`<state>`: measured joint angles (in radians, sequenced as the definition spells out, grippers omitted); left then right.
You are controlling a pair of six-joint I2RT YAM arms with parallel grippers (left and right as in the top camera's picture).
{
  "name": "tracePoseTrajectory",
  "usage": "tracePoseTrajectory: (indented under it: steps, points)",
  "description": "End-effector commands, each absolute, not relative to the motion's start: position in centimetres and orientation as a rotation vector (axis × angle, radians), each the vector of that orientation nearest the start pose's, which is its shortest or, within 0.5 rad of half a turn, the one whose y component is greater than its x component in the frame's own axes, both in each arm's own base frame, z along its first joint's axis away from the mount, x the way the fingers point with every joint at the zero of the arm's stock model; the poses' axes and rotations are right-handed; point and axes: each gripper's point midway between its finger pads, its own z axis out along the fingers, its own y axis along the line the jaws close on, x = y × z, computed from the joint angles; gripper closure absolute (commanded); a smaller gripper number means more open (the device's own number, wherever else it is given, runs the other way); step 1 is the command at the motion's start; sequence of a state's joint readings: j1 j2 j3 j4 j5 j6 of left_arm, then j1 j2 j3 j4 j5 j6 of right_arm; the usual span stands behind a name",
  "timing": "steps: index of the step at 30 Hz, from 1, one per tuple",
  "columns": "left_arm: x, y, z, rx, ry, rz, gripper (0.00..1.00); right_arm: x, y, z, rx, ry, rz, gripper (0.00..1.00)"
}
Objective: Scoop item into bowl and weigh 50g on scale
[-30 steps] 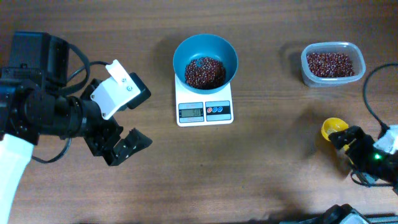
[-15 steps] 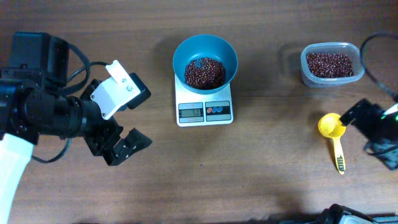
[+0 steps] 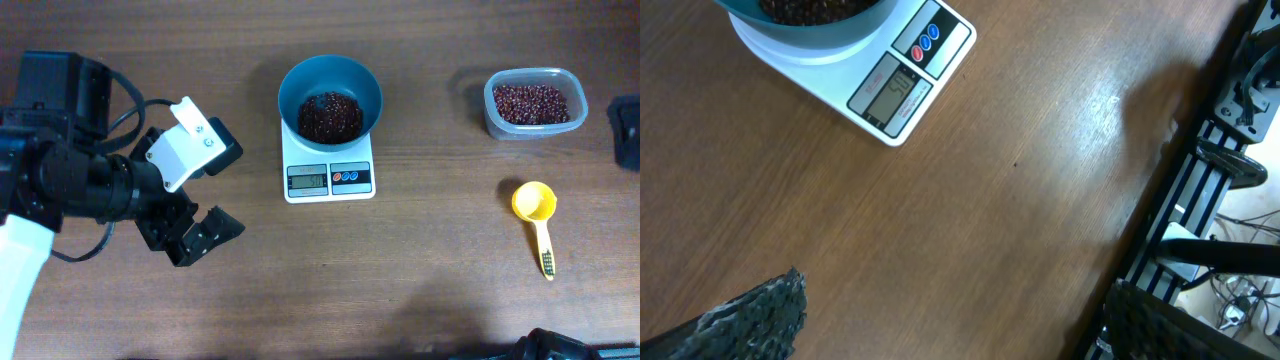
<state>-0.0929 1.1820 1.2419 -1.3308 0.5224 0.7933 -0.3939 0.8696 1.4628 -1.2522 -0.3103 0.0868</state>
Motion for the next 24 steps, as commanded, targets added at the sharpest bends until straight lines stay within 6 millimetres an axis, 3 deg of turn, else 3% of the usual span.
tracePoseTrajectory:
  steps: [1, 4, 7, 13, 19, 24]
  points:
    - [21.9, -10.6, 22.2, 1.241, 2.314, -0.516, 0.01, 20.6, -0.9, 34.5, 0.193, 2.180, 0.187, 0.01]
    - [21.9, -10.7, 22.2, 1.241, 2.314, -0.516, 0.01, 21.5, 1.4, 33.2, 0.020, 2.019, 0.216, 0.01]
    - [21.9, -10.7, 22.2, 1.241, 2.314, -0.516, 0.01, 21.5, 1.6, 30.2, -0.011, 1.916, 0.205, 0.01]
    - [21.9, -10.7, 22.2, 1.241, 2.314, -0.516, 0.01, 19.4, 2.3, 25.4, -0.051, 1.801, 0.201, 0.01]
    - [21.9, -10.7, 22.2, 1.241, 2.314, -0.516, 0.01, 18.7, 2.6, 23.7, -0.064, 1.767, 0.200, 0.01]
    - [21.9, -10.7, 22.2, 1.241, 2.314, -0.516, 0.01, 18.4, 3.4, 23.6, -0.107, 1.752, 0.230, 0.01]
